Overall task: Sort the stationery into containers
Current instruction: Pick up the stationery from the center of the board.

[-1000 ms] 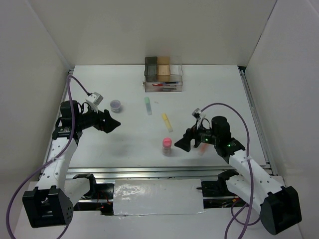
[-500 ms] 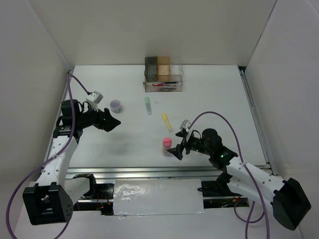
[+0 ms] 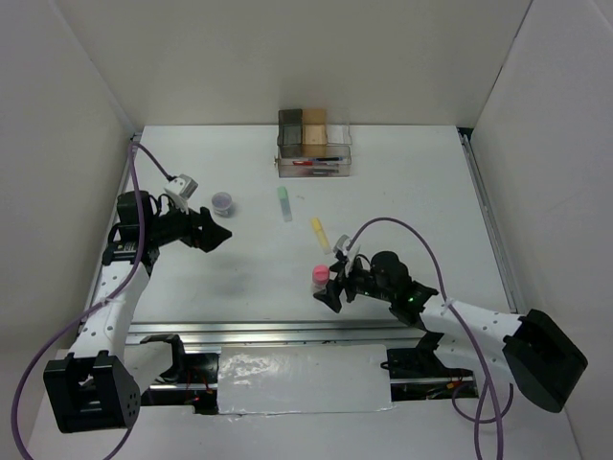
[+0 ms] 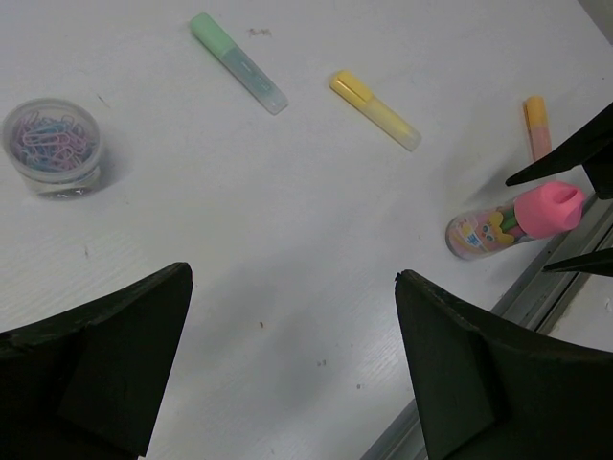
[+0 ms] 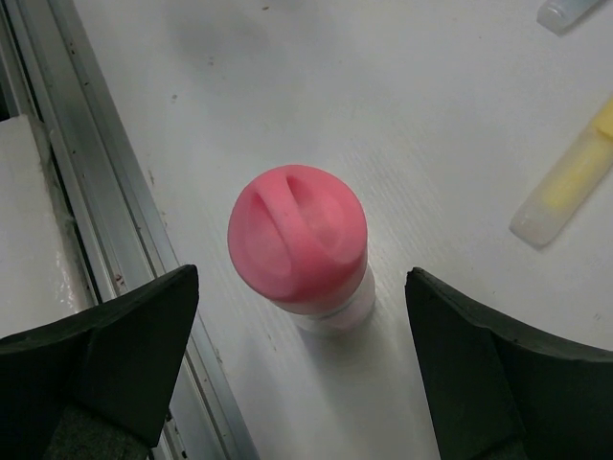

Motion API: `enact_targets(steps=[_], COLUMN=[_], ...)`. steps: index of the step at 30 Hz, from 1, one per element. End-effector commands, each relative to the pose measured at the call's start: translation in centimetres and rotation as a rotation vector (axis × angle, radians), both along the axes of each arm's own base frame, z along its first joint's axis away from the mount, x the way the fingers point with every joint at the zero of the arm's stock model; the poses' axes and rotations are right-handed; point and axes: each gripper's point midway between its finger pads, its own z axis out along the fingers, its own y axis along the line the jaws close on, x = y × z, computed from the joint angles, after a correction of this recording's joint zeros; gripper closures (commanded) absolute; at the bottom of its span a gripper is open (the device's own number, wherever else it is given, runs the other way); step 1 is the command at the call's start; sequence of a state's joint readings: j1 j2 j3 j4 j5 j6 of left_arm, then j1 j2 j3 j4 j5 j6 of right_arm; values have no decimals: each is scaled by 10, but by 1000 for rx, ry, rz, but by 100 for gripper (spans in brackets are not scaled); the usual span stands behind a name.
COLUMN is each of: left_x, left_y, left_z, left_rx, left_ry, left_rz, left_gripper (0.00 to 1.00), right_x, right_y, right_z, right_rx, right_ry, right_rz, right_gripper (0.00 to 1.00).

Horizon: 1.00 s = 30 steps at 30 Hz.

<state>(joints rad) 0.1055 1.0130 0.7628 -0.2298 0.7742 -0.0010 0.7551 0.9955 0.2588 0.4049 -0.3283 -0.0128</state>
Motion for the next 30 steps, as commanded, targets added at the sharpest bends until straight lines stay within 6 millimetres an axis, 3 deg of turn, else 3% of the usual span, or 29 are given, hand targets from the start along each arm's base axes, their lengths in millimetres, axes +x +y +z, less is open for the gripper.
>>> enact_targets(steps=[1,8,15,17,18,20,23,25,26,28,30], left_x=[4,2,-3,-6,-6,-7,-14,-23,-25,-30,-35], left_y=[-2,-1,-4,-6,-7,-9,-14,-19,-19,-19,-18], left_z=[5,-5,-10,-10,-10,-5,5,16,19,33,50], left_rx=[3,12,-14,-55,-66,-78,-96,-115,-98,-66,-15], left_ry=[-54,-30,-9,43,57,66,91,96,64,-9,-112], left_rz=[-19,-20,-33,-24,-33,-50,-99,-126,-146,-142,-129], left_gripper=[1,1,1,1,1,1,1,1,1,1,3], right_x=[15,22,31,31,30,33,30,28,25,26,26], right_y=[17,27,40,43,46,49,52,57,55,56,53], right_z=[33,17,20,19,23,36,53,82,80,102,108], right_rx=[87,58,62,53,54,59,31,24,-7,-35,-89], right_ry=[-82,-90,-103,-113,-121,-167,-241,-348,-357,-493,-585], right_rz=[-6,9,41,56,72,87,136,189,212,235,257], right_gripper=[6,28,55,70,83,97,100,100,100,100,100])
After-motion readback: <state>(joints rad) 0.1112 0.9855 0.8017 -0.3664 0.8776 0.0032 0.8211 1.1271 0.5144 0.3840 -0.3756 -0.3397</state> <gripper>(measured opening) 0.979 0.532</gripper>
